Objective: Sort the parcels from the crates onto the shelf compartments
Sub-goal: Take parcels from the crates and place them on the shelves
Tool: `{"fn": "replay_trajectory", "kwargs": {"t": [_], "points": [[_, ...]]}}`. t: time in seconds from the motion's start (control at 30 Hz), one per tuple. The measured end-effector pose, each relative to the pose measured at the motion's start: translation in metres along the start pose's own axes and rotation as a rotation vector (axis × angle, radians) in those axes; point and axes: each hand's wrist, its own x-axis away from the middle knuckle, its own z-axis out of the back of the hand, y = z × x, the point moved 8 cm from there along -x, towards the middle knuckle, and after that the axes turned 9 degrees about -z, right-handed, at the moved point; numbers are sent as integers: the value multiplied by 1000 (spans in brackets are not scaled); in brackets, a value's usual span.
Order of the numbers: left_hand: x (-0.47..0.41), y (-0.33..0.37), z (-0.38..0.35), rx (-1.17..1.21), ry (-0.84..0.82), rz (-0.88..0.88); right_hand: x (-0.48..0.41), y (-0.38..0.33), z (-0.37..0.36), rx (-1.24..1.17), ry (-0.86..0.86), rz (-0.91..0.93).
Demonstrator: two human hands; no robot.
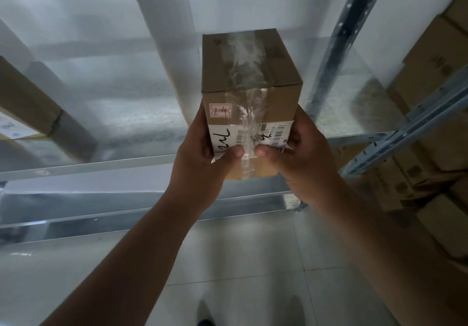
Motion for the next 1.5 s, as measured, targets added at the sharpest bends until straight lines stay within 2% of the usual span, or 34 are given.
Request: {"fn": "replay_trajectory", "kwargs": {"t": [0.23,0.57,0.87,1.13,1.33,1.5], "points": [[-30,-10,-5,-134,76,-69,-31,3,-4,8,41,56],[-71,-43,-15,-31,308,75,-83,3,-14,82,124,81],[-93,-54,-16,-113,279,99,-107,3,-20,140,148,94],[-103,-60,-15,-81,297,116,-116,1,-24,151,165,85],[-97,-53,-17,-56,299,155,-111,2,-22,189,149,13],[-74,-53,-17,-14,360,233,-87,16,-16,162,139,-199]]}}
